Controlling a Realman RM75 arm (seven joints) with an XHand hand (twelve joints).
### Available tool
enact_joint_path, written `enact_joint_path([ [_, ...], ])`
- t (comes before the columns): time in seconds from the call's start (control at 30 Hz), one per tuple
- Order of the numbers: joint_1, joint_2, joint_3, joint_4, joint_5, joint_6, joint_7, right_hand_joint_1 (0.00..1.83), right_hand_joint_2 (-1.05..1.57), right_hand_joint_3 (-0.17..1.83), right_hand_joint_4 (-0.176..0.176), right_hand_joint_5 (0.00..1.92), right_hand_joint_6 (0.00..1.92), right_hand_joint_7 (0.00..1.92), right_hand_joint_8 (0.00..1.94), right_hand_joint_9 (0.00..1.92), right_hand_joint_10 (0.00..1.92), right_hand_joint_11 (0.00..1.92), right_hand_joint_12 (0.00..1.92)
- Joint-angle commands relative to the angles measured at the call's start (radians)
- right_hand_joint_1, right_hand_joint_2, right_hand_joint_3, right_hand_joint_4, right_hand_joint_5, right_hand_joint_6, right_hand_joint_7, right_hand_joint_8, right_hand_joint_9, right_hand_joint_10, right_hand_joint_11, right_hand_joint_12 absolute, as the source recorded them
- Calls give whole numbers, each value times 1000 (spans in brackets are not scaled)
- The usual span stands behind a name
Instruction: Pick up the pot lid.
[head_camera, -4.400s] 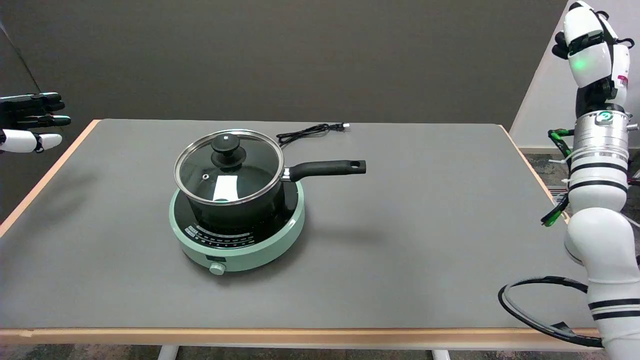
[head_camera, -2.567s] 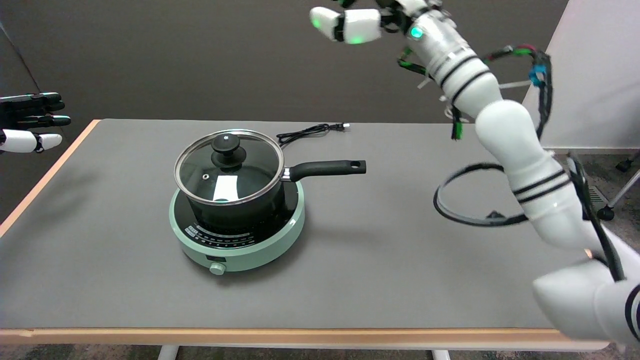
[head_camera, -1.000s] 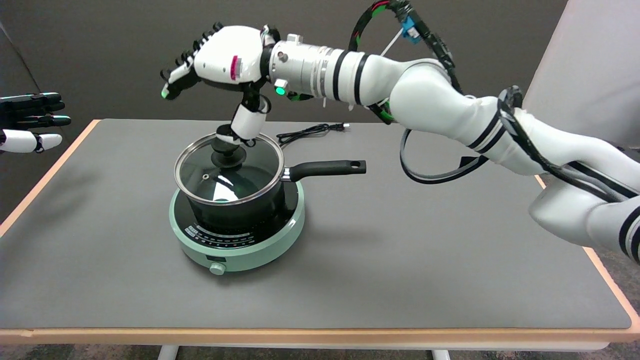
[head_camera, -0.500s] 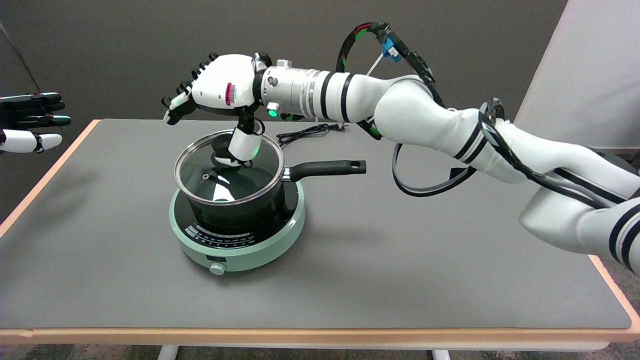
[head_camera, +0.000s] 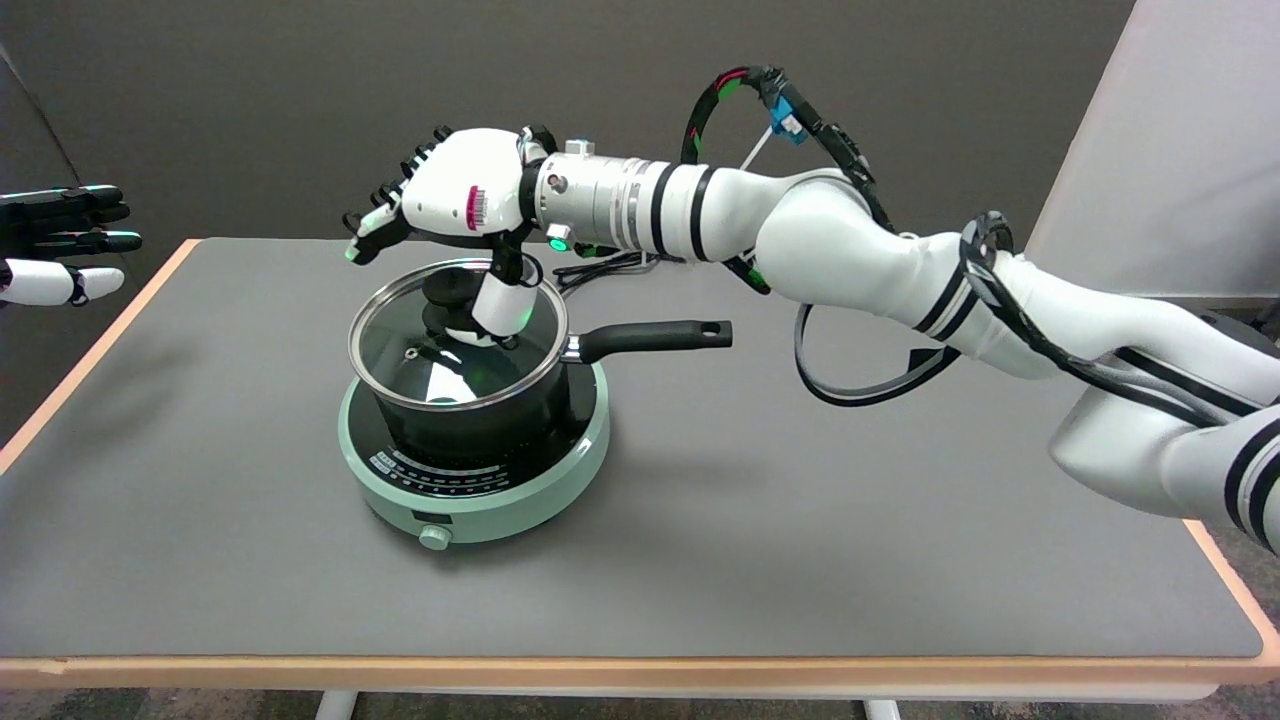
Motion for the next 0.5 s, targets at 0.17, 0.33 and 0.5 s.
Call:
enact_joint_path([
  [0.17,-21,-10,-3,-91,-25,75,-4,859,512,957,164,539,251,607,183,613,387,437,902],
  [0.33,-22,-19,-3,-104,-25,74,-4,866,534,946,176,579,293,640,194,637,401,446,917],
  [0.5,-31,-27,-3,-110,-25,74,-4,871,536,946,176,581,296,645,196,645,409,450,925],
])
